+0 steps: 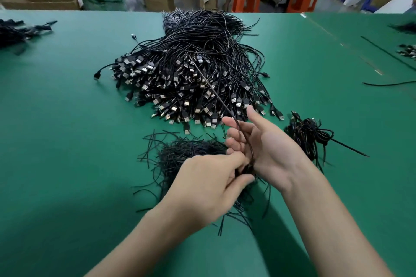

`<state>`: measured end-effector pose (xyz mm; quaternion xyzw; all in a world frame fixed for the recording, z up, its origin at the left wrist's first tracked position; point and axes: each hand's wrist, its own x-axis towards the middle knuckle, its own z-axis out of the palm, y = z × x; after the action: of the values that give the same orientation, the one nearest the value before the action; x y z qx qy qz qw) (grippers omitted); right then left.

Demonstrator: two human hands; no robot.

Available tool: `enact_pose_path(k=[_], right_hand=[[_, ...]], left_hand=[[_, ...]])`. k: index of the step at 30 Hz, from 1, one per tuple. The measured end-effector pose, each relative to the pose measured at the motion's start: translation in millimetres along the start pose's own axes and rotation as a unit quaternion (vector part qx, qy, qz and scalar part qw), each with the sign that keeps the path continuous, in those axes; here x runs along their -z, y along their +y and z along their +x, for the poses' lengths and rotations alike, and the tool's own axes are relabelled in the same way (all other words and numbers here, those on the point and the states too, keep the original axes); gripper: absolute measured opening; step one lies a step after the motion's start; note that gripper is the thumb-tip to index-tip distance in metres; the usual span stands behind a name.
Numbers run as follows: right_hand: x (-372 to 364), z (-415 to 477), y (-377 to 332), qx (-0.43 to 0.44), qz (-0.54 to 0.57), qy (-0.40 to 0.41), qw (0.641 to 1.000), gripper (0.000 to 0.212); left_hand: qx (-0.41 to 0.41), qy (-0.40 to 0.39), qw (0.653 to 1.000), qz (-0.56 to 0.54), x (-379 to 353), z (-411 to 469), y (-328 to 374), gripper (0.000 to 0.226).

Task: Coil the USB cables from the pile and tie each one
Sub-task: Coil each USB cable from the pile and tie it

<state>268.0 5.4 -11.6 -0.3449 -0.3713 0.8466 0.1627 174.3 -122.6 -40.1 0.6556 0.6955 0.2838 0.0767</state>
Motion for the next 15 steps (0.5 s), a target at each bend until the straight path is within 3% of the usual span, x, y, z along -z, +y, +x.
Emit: enact_pose_path(k=[4,7,9,11,13,15], right_hand=[[-2.2,-8.3,-5.3,-0.022,0.077,-0.053,0.995,0.041],[1.6,-12.0,-6.6,0.015,0.035,-0.035,0.999,0.034],[3.0,-15.2,-6.7,0.031,0.002,-0.029,0.999,0.036],[2.7,-20.3,-4.6,0.025,-0.021,-0.046,0.998,0.042],[2.4,-26.6,-1.1,0.016,-0.035,-0.082,0.996,0.045],[5.0,-32.6,2.0,0.012,-0.042,-0.117,0.992,0.046]], left_hand=[[-0.021,-0.004,1.000,-0.012,-2.4,-9.2,-4.5,0.027],[0.007,0.037,0.999,-0.018,4.1,-10.6,-11.8,0.039],[0.013,0.093,0.995,-0.029,13.1,-4.8,-18.7,0.031],[-0.016,0.136,0.990,0.025,23.4,10.4,-24.4,0.034],[-0.077,0.115,0.989,0.054,31.4,29.2,-28.5,0.042],[-0.130,0.065,0.989,0.023,39.3,43.3,-30.0,0.034]])
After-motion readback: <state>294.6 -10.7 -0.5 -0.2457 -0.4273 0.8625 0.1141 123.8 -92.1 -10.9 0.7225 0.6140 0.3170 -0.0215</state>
